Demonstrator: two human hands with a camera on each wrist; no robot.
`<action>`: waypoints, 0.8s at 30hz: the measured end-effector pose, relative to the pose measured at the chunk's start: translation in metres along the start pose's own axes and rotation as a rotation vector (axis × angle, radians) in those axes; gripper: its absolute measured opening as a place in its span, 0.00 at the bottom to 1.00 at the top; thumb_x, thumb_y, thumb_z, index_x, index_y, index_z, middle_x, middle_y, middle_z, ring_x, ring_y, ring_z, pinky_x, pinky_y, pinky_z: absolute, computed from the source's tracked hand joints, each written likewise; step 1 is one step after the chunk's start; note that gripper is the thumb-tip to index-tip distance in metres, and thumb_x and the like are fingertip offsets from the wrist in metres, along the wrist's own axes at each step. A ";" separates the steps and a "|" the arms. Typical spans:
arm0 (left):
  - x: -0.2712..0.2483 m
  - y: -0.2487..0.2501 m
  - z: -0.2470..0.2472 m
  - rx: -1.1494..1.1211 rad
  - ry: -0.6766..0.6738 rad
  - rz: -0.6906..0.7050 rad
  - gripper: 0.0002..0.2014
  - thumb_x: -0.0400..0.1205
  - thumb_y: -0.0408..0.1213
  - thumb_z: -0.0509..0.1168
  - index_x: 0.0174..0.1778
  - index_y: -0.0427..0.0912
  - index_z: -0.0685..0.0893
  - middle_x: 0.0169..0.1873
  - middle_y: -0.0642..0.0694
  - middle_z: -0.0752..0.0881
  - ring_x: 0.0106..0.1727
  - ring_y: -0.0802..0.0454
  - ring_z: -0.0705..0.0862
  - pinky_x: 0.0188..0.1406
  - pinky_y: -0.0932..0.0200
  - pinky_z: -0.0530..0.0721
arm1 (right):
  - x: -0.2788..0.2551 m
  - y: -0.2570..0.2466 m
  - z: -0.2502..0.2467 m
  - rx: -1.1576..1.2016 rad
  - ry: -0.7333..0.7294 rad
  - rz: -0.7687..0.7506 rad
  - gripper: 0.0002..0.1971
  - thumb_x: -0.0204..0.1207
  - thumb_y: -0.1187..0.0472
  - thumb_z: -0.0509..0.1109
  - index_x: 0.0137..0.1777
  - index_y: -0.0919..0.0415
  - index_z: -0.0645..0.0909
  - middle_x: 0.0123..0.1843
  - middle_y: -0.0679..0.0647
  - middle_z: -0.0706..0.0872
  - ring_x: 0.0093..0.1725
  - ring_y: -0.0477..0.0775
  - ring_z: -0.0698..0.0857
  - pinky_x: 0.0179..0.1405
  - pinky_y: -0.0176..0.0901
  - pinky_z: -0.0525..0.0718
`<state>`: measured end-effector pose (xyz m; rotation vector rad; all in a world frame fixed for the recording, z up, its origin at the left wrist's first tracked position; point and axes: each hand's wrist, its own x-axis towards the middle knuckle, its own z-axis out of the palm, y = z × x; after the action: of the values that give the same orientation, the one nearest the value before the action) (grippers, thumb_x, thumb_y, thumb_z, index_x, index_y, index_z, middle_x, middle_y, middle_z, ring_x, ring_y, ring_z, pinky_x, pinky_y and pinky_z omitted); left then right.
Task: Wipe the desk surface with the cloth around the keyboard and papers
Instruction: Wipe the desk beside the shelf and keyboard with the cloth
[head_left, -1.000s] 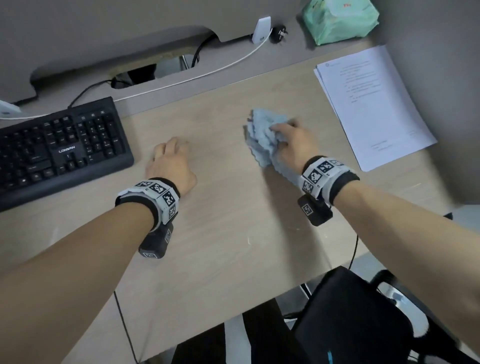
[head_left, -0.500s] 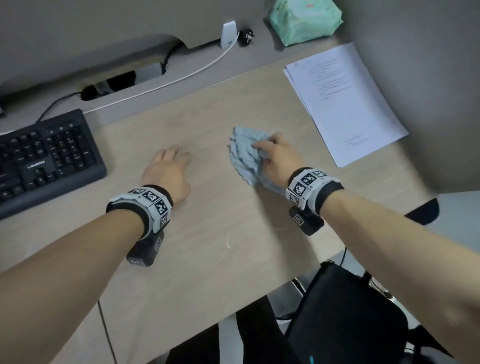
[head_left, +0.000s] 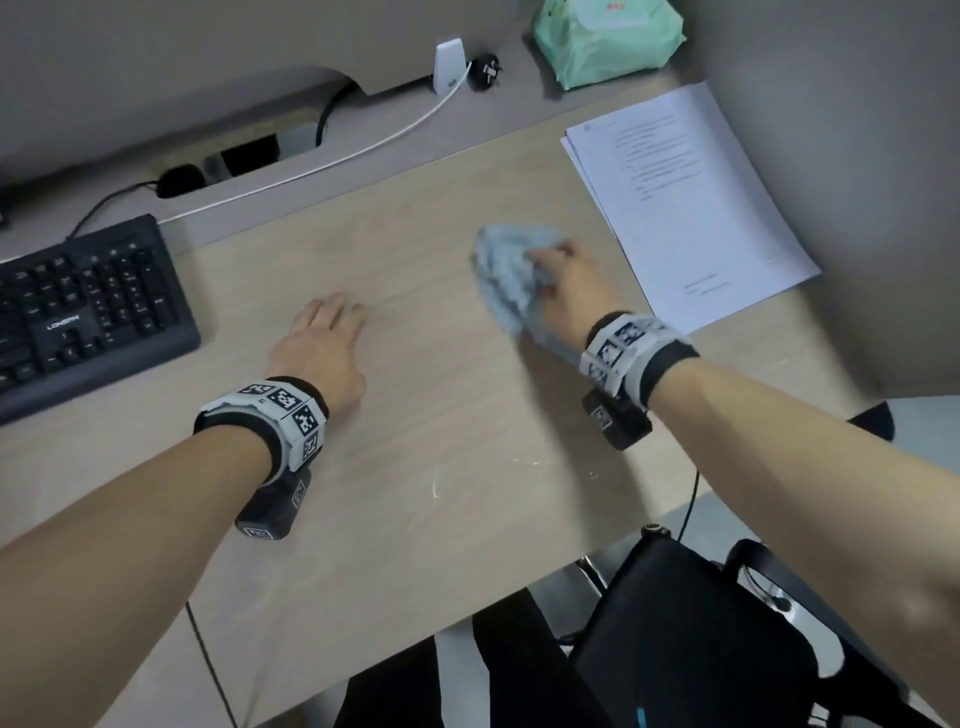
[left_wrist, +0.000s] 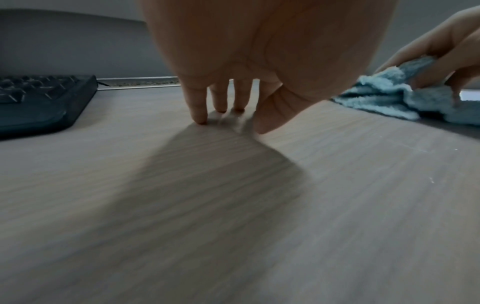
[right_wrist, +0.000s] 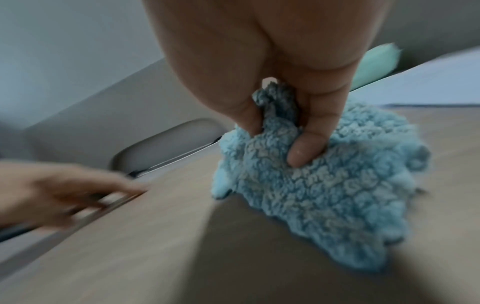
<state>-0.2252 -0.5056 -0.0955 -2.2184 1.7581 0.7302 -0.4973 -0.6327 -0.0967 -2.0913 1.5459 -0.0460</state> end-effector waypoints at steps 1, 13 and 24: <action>0.000 0.000 0.000 0.000 0.000 0.000 0.43 0.71 0.32 0.66 0.84 0.48 0.59 0.85 0.46 0.54 0.85 0.44 0.51 0.82 0.48 0.61 | 0.010 0.010 -0.011 0.002 0.047 0.069 0.25 0.75 0.65 0.66 0.74 0.53 0.76 0.73 0.62 0.72 0.62 0.70 0.82 0.68 0.55 0.79; -0.007 0.002 0.003 -0.014 0.047 -0.015 0.43 0.70 0.30 0.66 0.83 0.46 0.59 0.85 0.44 0.55 0.84 0.40 0.54 0.80 0.44 0.63 | -0.031 -0.016 0.010 0.081 -0.101 -0.084 0.25 0.77 0.67 0.65 0.74 0.55 0.78 0.69 0.60 0.77 0.62 0.64 0.82 0.65 0.48 0.79; -0.073 -0.025 0.031 -0.069 0.113 0.121 0.36 0.69 0.27 0.64 0.77 0.38 0.70 0.80 0.38 0.66 0.78 0.35 0.62 0.77 0.44 0.66 | -0.160 -0.094 0.086 -0.041 -0.330 -0.263 0.19 0.72 0.70 0.69 0.58 0.49 0.89 0.67 0.47 0.77 0.57 0.54 0.81 0.49 0.41 0.74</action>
<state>-0.2205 -0.4222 -0.0887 -2.2548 1.9639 0.7125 -0.4411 -0.4365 -0.0850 -2.1908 1.0829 0.2269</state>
